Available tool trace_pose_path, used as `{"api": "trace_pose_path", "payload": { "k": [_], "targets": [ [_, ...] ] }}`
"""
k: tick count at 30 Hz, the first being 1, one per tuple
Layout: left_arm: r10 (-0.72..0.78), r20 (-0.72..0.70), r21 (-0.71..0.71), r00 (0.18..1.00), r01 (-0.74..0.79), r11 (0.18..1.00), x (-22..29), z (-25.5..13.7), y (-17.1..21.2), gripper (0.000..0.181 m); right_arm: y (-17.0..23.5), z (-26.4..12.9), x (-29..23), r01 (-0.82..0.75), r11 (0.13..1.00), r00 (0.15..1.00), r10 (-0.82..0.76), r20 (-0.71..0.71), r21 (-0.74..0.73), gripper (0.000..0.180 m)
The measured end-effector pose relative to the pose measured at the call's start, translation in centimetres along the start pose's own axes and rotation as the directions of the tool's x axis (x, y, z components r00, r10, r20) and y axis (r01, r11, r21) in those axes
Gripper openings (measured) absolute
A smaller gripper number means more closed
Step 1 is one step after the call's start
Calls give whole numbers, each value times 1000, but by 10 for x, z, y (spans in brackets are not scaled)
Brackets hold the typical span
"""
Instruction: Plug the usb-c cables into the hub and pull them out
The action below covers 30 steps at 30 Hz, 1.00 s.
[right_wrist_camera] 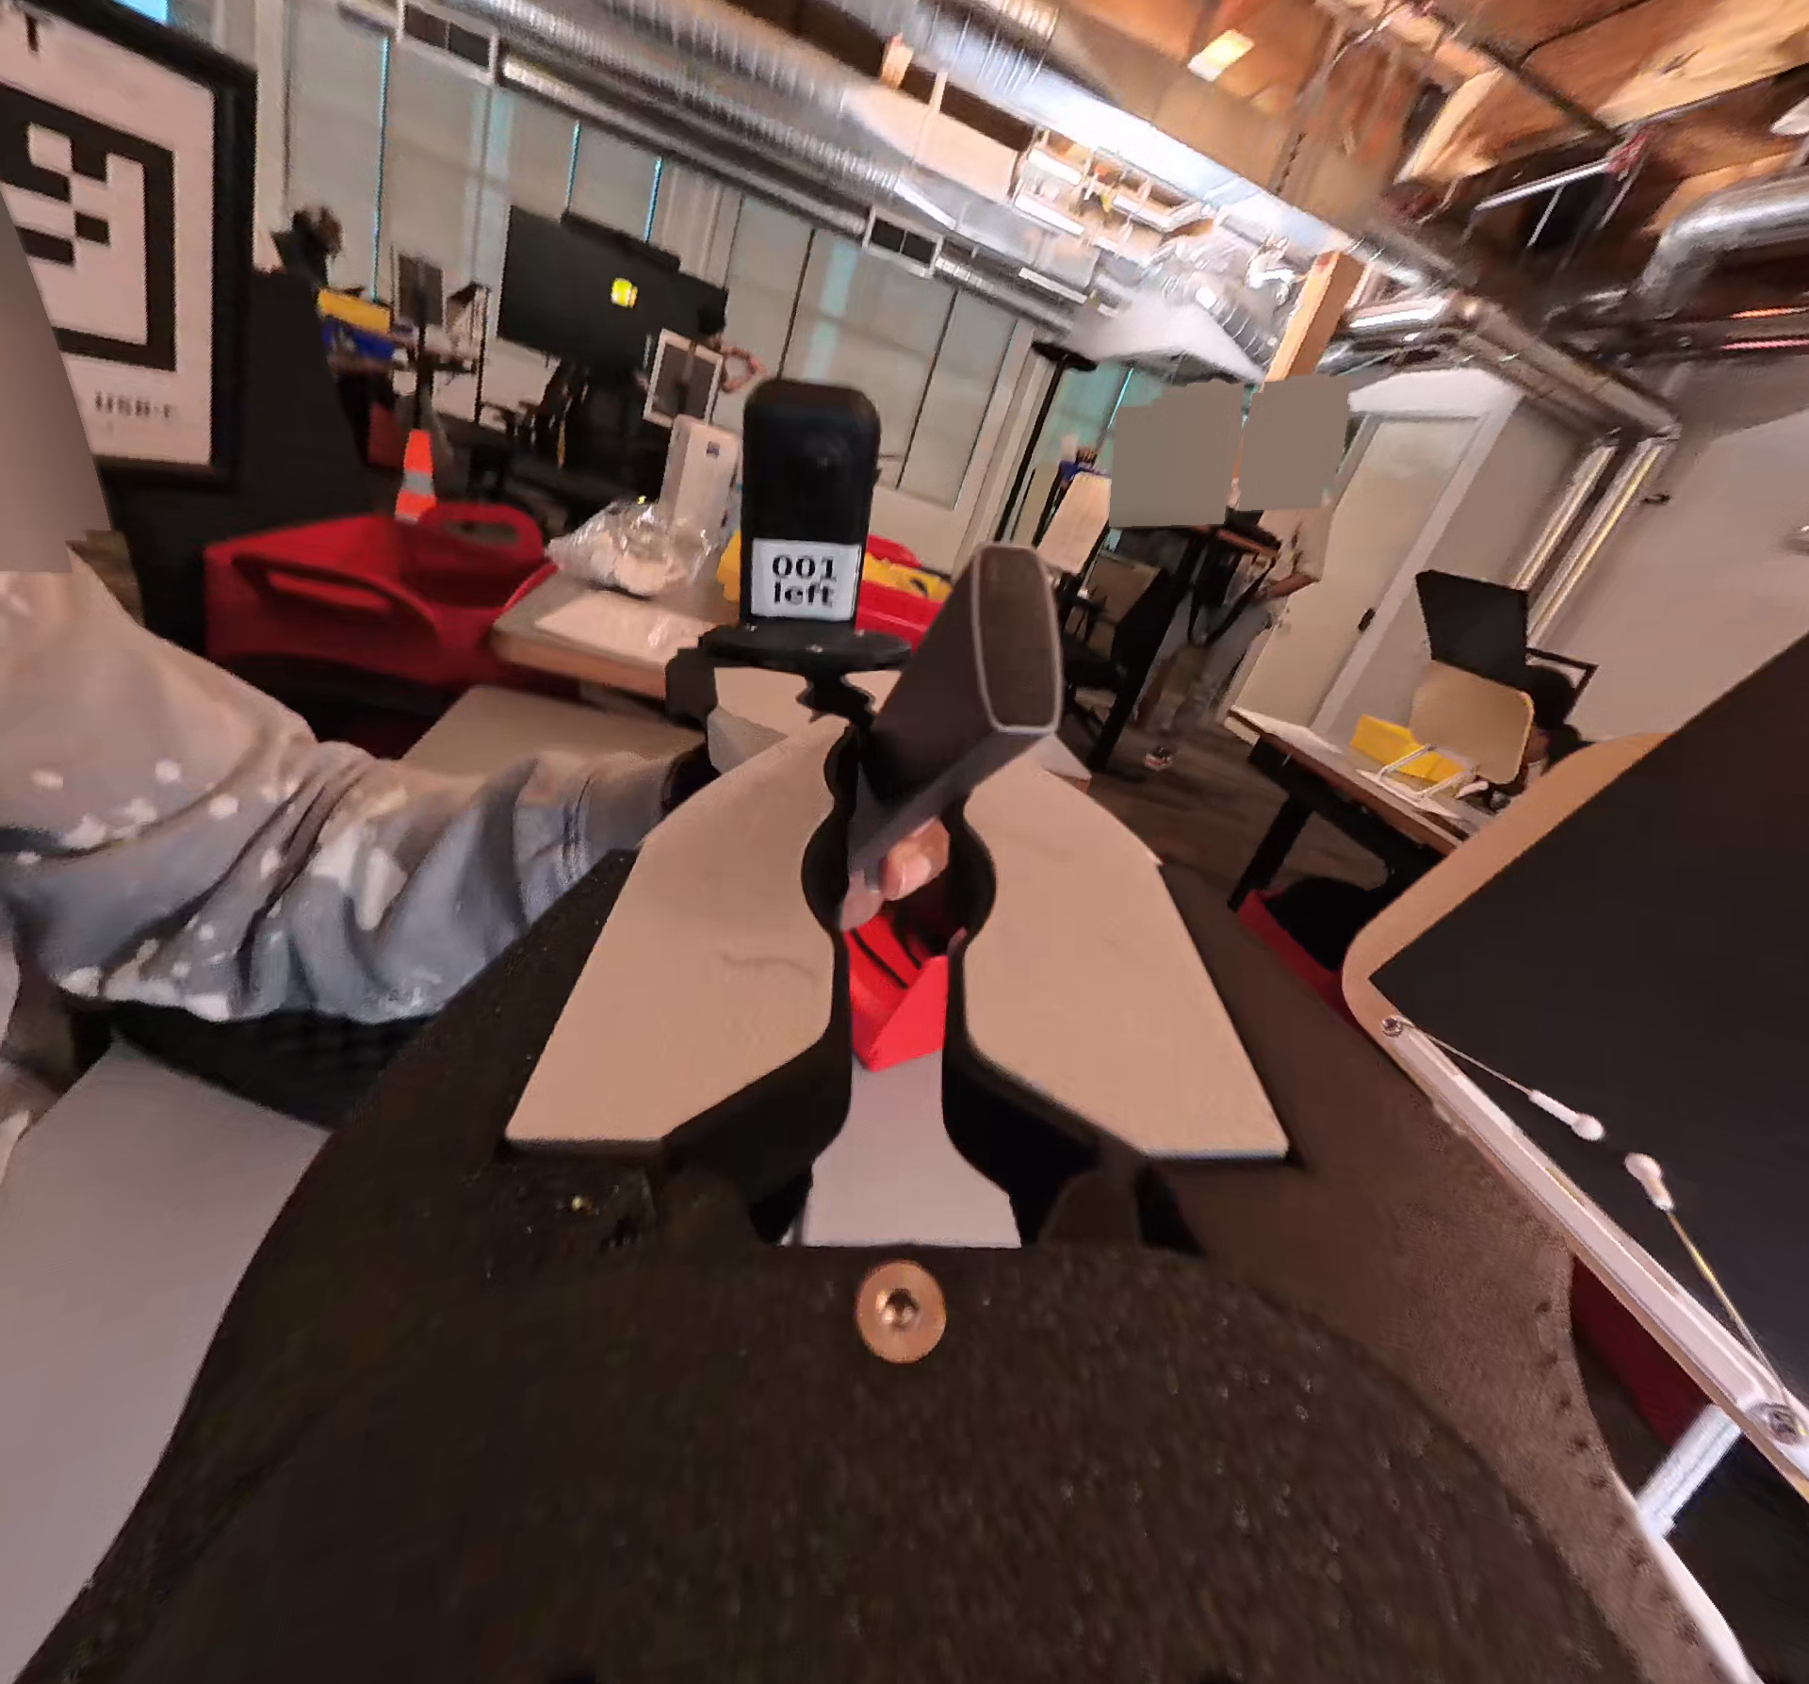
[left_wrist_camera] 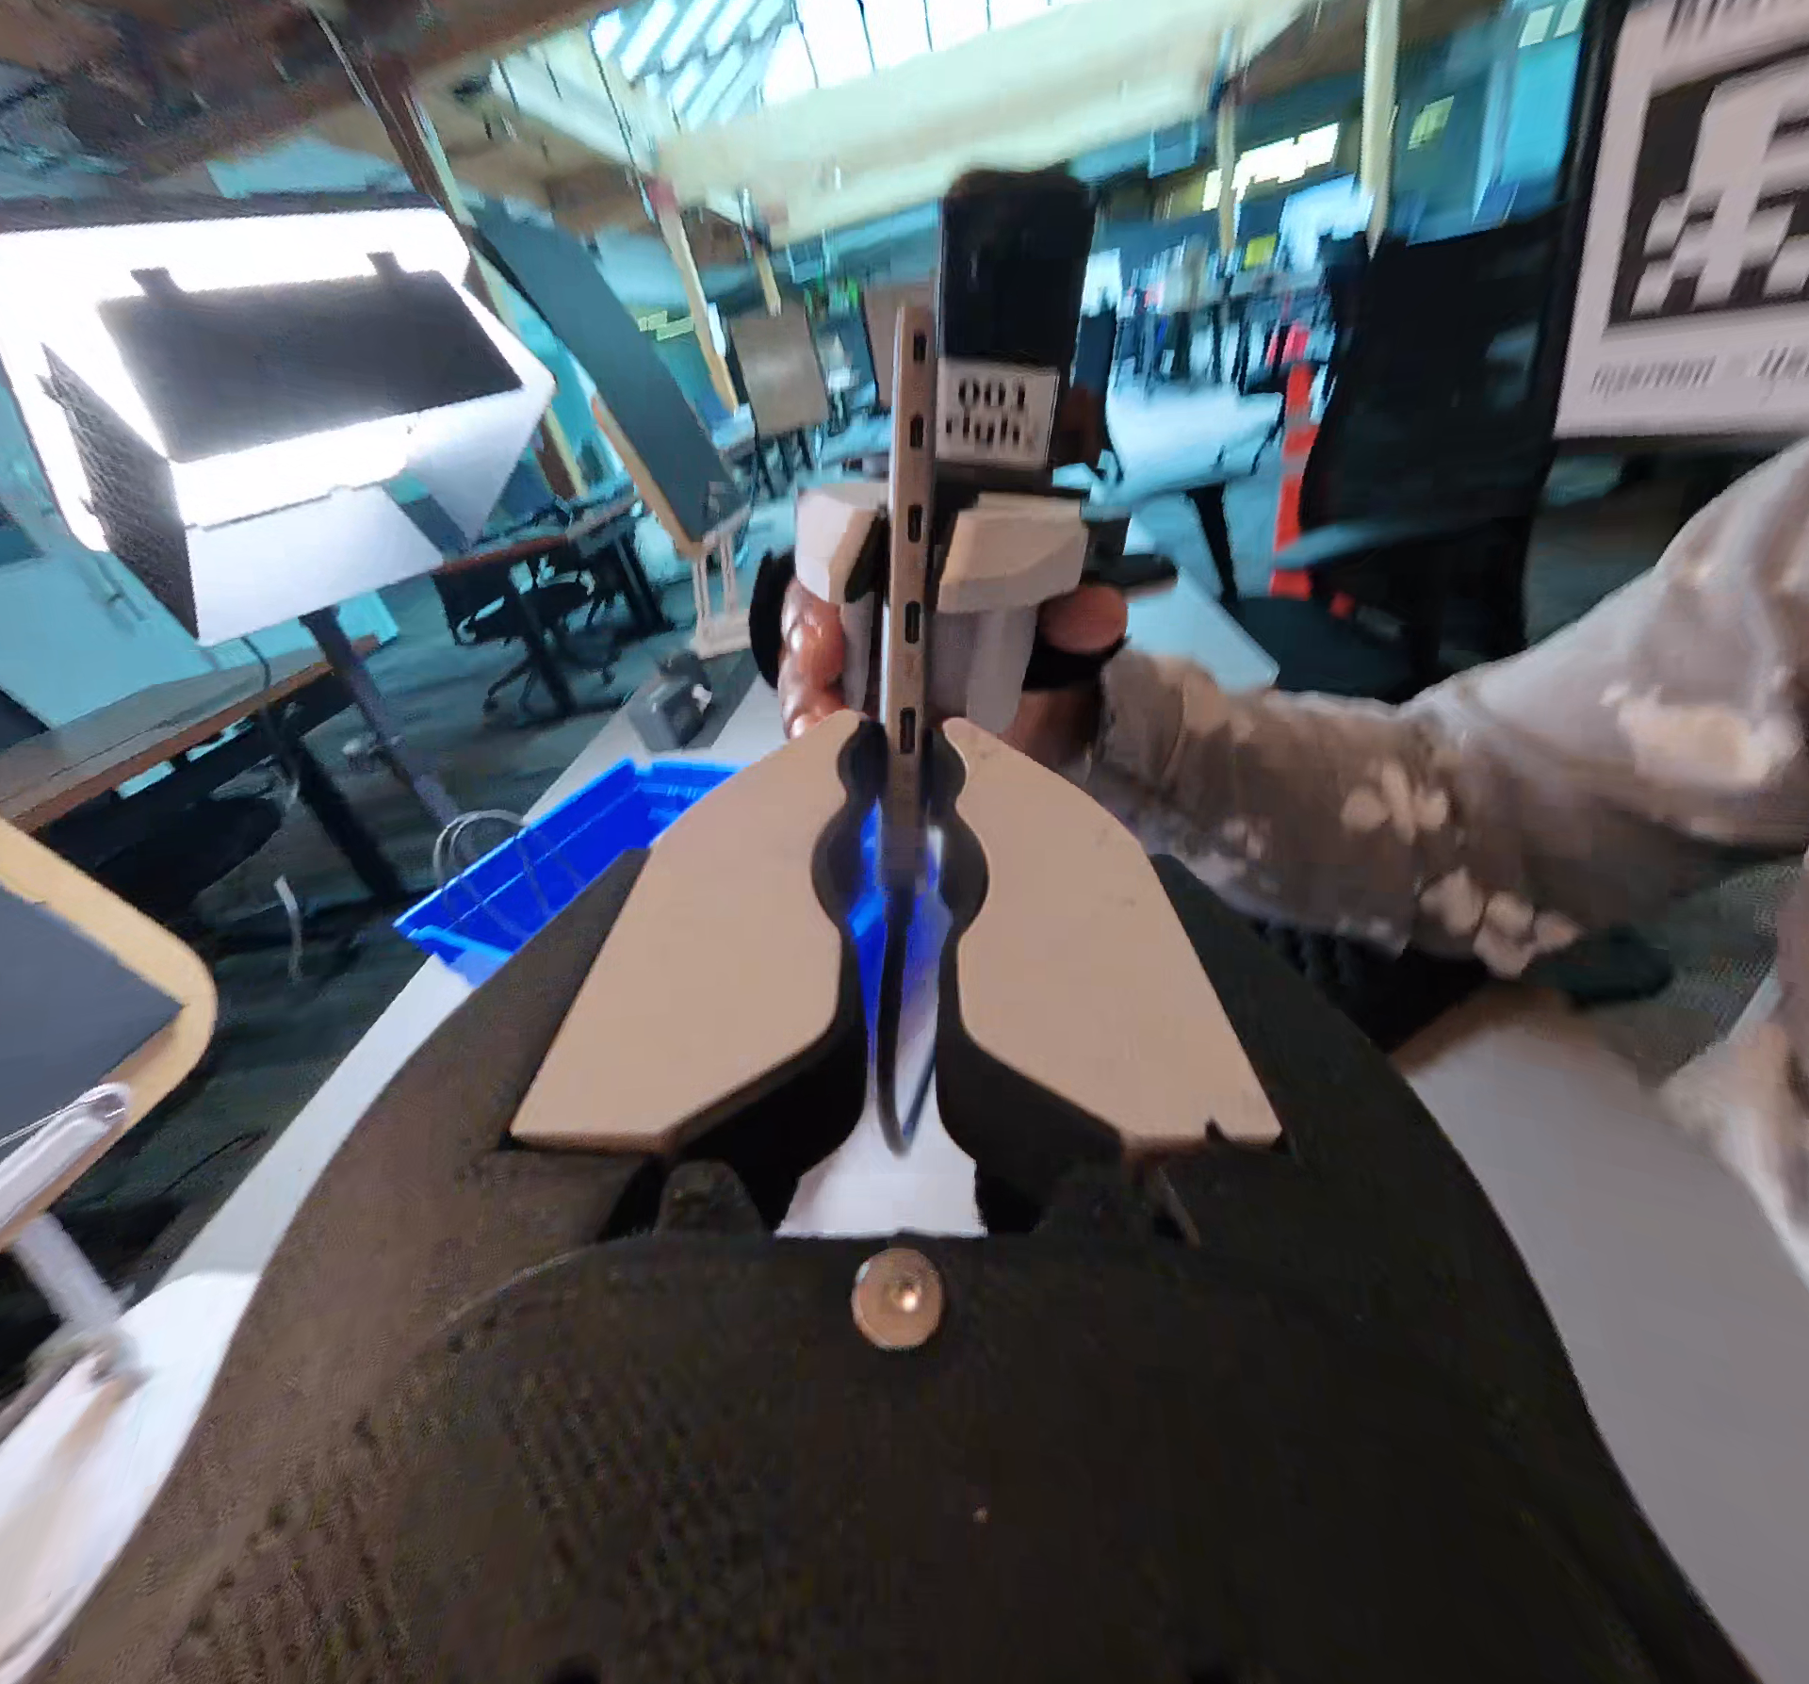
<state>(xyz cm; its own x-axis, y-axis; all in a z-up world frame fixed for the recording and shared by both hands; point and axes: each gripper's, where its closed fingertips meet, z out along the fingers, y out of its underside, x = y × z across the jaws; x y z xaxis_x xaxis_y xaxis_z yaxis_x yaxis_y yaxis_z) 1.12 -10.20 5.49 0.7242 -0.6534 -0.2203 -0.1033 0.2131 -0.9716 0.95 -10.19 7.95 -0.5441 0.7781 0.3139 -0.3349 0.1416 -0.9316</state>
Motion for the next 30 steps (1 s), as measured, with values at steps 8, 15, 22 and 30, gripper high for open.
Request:
{"api": "trace_pose_path", "payload": {
  "k": [8, 15, 22, 30],
  "targets": [
    [-163, -71, 250, 984, 176, 952, -10, -17, -24, 10, -4, -2, 4, -59, 996, 998, 59, 1, 62, 21],
    [-168, -101, 247, 981, 189, 950, -5, -4, -11, 10, -7, 2, 3, -45, 996, 999, 46, -22, 72, 16],
    [-137, -57, 152, 989, 144, 978, -5, 5, 2, 10, -2, -1, 4, -53, 998, 999, 53, -10, 36, 10],
    [-155, 194, -124, 969, 181, 976, -55, -57, 16, 28, 9, -17, 18, 41, 995, 995, -49, -87, -94, 9]
  ]
}}
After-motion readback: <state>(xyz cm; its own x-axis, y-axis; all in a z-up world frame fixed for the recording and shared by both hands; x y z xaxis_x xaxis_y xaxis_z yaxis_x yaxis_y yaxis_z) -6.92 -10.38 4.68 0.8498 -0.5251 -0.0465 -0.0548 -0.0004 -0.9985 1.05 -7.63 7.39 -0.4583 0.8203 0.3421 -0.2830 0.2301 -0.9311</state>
